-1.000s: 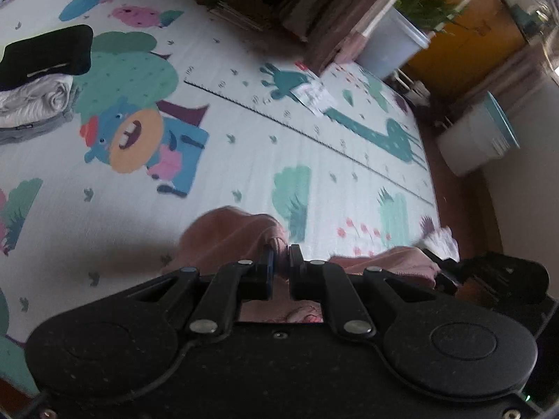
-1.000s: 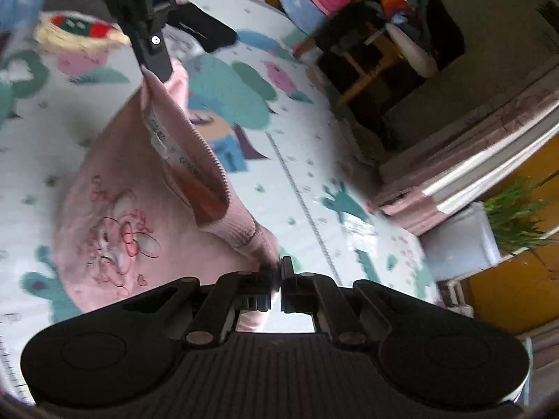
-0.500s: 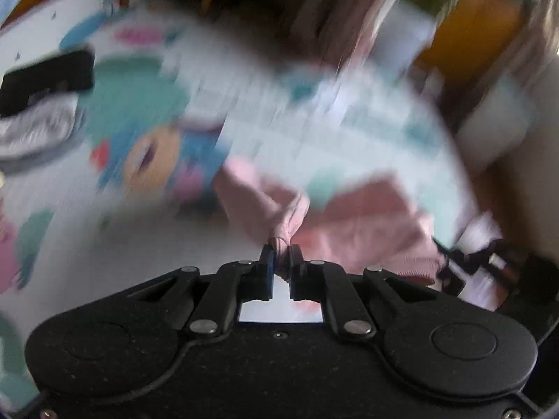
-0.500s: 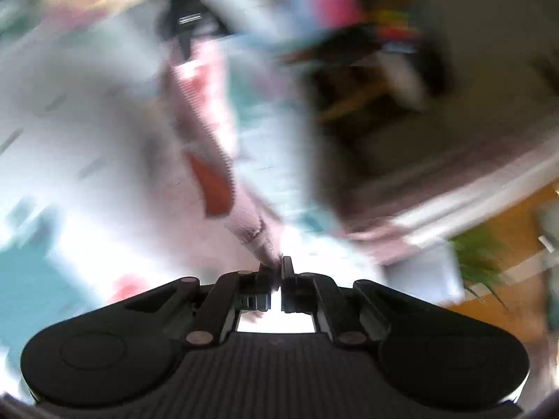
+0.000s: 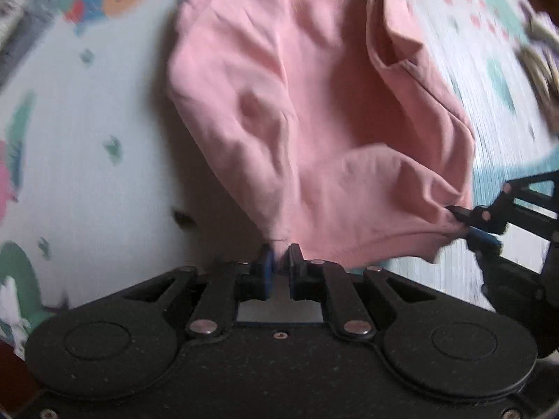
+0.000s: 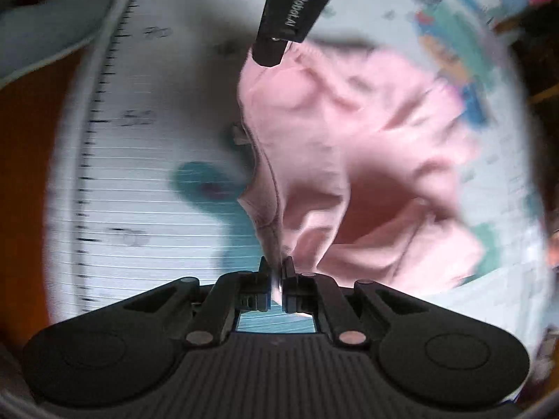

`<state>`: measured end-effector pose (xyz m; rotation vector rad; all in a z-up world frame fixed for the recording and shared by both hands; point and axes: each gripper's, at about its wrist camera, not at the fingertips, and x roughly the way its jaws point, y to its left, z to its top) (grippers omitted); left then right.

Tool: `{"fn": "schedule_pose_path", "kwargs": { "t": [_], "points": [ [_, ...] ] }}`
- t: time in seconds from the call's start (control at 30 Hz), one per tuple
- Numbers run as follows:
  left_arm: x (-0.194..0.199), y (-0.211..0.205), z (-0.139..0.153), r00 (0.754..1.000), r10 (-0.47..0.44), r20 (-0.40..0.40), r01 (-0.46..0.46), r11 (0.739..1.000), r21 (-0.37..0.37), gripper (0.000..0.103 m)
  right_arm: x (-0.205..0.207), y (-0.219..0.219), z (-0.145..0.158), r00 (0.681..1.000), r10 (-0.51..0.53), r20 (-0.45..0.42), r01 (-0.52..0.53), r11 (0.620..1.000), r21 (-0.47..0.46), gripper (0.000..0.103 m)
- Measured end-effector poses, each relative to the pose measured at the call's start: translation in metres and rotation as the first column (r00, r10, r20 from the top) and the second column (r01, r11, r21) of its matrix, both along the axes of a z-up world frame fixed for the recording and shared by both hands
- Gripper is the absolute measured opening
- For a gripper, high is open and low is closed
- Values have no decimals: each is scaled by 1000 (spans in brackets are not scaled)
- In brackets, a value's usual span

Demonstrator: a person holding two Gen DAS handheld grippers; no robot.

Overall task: Fold clothes
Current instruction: 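Lay the sweatshirt down on the mat and open both tools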

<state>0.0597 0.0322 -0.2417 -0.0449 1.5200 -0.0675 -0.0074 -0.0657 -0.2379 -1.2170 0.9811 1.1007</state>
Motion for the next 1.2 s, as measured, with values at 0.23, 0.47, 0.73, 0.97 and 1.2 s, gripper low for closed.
{"fn": "schedule_pose_path", "kwargs": {
  "t": [0.23,0.47,0.73,0.97,1.2],
  "points": [
    [12,15,8,998,48,-40,-48,999,3,47,-13,-3,3,971,-5,-240,14,999,36,33],
    [56,51,65,963,196,188,-182,980,-86,47,63,-37,38,905,-269,-330,341,922,185,33],
    [127,65,99,948,25,319,-3,998,-69,47,171,-110,43,578,-703,-415,816,495,298,34],
    [159,64,65,897,-177,404,202,979,-19,47,208,-140,10,453,-776,-439,882,322,343,34],
    [187,75,17,888,-154,434,196,979,-54,46,236,-148,-22,388,-786,-481,903,220,369,34]
  ]
}}
